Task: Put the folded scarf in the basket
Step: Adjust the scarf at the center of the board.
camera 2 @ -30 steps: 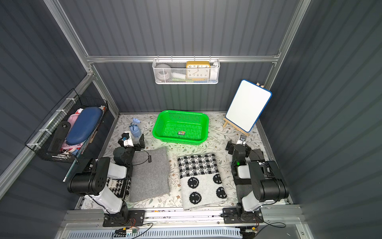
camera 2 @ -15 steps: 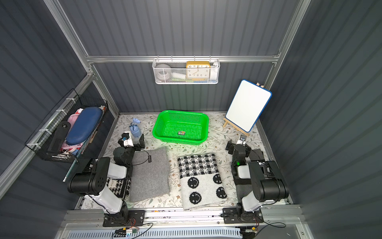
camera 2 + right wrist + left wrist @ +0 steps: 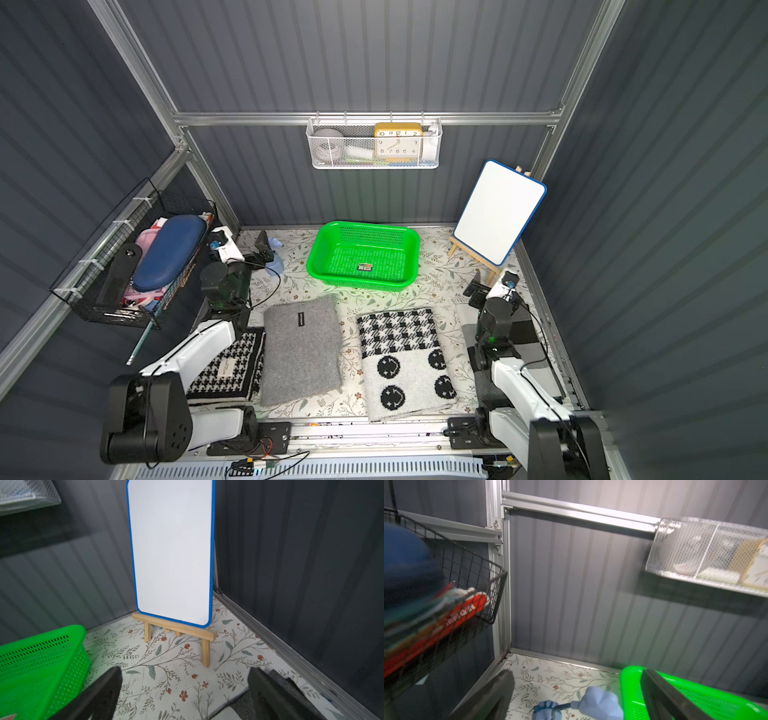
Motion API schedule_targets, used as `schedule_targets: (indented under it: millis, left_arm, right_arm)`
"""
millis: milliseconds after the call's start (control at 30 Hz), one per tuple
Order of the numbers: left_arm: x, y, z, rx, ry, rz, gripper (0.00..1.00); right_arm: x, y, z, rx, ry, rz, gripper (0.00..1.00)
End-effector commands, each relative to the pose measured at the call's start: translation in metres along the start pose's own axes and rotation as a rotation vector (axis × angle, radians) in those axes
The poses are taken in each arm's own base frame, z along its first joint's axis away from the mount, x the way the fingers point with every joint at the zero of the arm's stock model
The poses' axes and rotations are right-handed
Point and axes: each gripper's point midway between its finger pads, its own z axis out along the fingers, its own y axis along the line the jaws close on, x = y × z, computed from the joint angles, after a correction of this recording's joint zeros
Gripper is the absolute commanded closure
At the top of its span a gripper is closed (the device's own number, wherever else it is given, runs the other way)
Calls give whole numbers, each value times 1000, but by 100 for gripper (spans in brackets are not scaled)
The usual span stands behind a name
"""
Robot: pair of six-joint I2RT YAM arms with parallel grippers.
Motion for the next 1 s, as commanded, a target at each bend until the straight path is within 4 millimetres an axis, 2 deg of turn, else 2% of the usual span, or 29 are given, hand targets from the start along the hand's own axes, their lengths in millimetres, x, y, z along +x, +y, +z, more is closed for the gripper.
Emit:
schedule_targets:
  millis: [0, 67, 167, 333, 400, 500, 533, 600, 633, 733, 767, 867, 967]
  left_arm:
    - [23, -20, -11, 102, 184, -177, 1]
    - [20, -22, -17, 89, 222, -327, 1]
    - [11, -19, -26, 48, 231, -434, 1]
    - [-5, -49, -48, 213, 239, -496, 1]
    - [6, -59, -51, 250, 313, -541, 1]
    - [23, -94, -59, 290, 415, -566, 1]
    - [26, -111, -65, 310, 426, -554, 1]
    - [33, -143, -79, 359, 452, -573, 1]
    - [36, -160, -89, 405, 463, -594, 1]
    - [60, -201, -117, 503, 547, -676, 1]
    - [68, -210, -125, 522, 576, -693, 1]
    - [98, -238, -150, 539, 709, -731, 1]
    - [121, -264, -176, 563, 809, -737, 1]
  right_arm:
    - [27, -36, -30, 176, 176, 169, 1]
    - [30, -44, -44, 201, 190, 240, 1]
    - [39, -41, -64, 140, 243, 292, 1]
    - [37, -34, -96, 19, 264, 293, 1]
    - [38, -32, -106, -16, 279, 271, 1]
    - [34, -32, -110, -19, 274, 273, 1]
    - [44, -6, -114, -144, 373, 357, 1]
    - [49, 8, -114, -184, 456, 364, 1]
    - [58, 12, -114, -179, 533, 350, 1]
    - [71, 21, -110, -145, 701, 314, 1]
    - [71, 17, -107, -96, 725, 311, 1]
    - [81, -13, -96, 153, 775, 314, 1]
    - [89, 3, -91, 86, 852, 294, 1]
